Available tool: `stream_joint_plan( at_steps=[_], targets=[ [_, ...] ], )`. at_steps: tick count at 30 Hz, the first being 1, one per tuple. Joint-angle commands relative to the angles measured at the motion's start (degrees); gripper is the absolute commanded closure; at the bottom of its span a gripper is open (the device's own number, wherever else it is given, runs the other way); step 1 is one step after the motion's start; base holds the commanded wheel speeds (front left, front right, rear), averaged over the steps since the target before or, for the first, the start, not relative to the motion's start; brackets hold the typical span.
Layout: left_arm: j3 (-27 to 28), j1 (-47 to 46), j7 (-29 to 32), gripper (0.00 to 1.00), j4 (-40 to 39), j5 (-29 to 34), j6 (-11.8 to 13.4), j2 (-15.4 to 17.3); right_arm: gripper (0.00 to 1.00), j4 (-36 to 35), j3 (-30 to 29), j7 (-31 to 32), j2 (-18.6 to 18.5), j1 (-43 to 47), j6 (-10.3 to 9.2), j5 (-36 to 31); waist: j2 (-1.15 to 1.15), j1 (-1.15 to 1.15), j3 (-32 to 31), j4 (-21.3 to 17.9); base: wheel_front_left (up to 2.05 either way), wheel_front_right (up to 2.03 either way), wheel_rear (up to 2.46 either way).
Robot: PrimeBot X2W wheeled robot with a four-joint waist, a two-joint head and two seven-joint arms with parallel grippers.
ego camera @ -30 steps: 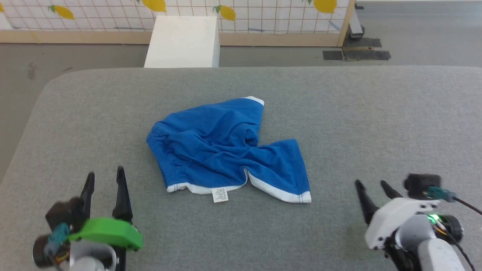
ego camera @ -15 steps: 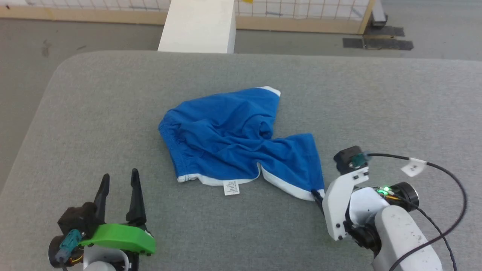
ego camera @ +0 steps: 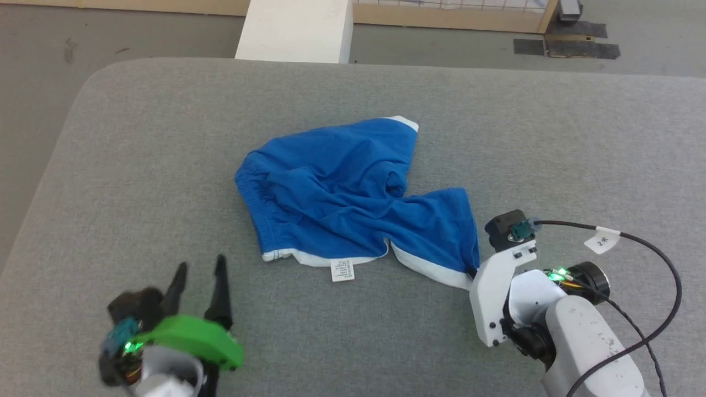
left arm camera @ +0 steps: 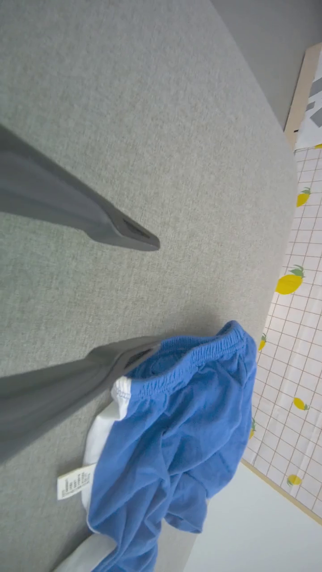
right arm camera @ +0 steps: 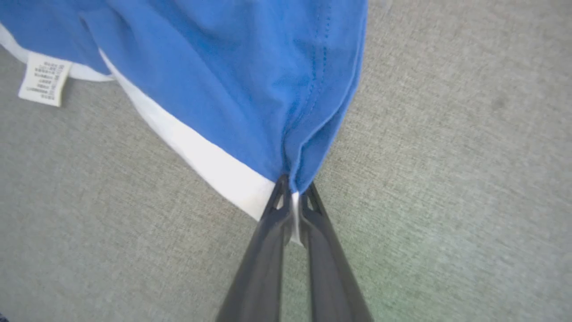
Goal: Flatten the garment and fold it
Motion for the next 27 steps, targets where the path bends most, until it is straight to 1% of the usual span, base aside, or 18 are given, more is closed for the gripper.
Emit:
stream_joint_plan(
  at_steps=[1,2,6,10,13,16,19,20,21,22,24,27],
  targets=[
    [-0.46,-2.74,3.09,0.00,-0.07,-1.69,-0.06,-0.78,1.00,0.52,-0.60,-0.61,-0.24,0.02,-0.10,0.50,0.00,0.00,-0.26,-0.26,0.00,0.00,0.00],
    [-1.56,-3.78,7.12,0.00,0.15,-1.72,0.24,-0.76,1.00,0.41,-0.90,-0.83,-0.24,-0.03,-0.10,0.70,0.00,0.00,-0.31,-0.36,0.00,0.00,0.00],
    [-4.62,-8.37,19.79,0.00,-0.05,-3.16,1.00,-1.13,1.00,0.08,-1.19,-1.01,-0.24,-0.19,-0.10,1.45,0.00,0.00,-0.06,-0.72,0.00,0.00,0.00],
    [-5.83,-12.16,28.18,0.00,1.25,-2.60,3.31,-0.42,1.00,-0.26,-0.41,-0.96,-0.24,-0.40,-0.10,2.06,0.00,0.00,0.60,-1.53,0.00,0.00,0.00],
    [-5.91,-13.86,32.42,0.00,4.40,-1.66,5.42,0.71,1.00,-0.56,0.36,-1.13,-0.24,-0.48,-0.10,2.48,0.00,0.00,1.21,-2.34,0.00,0.00,0.00],
    [-6.00,-14.61,34.29,0.00,7.17,-1.90,5.82,0.99,1.00,-0.66,0.66,-1.56,-0.24,-0.55,-0.10,2.95,0.00,0.00,1.78,-2.92,0.00,0.00,0.00],
    [-6.64,-14.60,35.82,0.00,9.95,-2.41,5.24,0.96,1.00,-0.52,0.96,-1.94,-0.24,-0.52,-0.10,3.30,0.00,0.00,1.99,-3.31,0.00,0.00,0.00],
    [-6.96,-14.53,36.44,0.40,10.68,-2.58,4.89,0.94,1.00,-0.50,1.00,-2.03,-0.24,-0.54,-0.10,3.35,0.00,0.00,2.08,-3.36,0.00,0.00,0.00],
    [-7.22,-14.46,36.90,0.94,11.35,-3.08,4.26,0.77,1.00,-0.46,0.99,-2.15,-0.24,-0.57,-0.10,3.39,0.00,0.00,2.13,-3.38,0.00,0.00,0.00],
    [-7.47,-14.35,37.27,1.00,11.88,-3.47,3.71,0.64,1.00,-0.42,0.99,-2.25,-0.24,-0.57,-0.10,3.41,0.00,0.00,2.13,-3.39,0.00,0.00,0.00],
    [-7.91,-14.00,38.19,1.00,12.92,-4.52,2.49,0.31,1.00,-0.31,0.87,-2.49,-0.24,-0.54,-0.10,3.41,0.00,0.00,1.99,-3.32,0.00,0.00,0.00],
    [-7.91,-13.77,37.85,1.00,13.33,-6.13,0.97,-0.19,1.00,-0.33,0.46,-3.10,-0.24,-0.65,-0.10,3.24,0.00,0.00,1.53,-3.02,0.00,0.00,0.00]
  ],
)
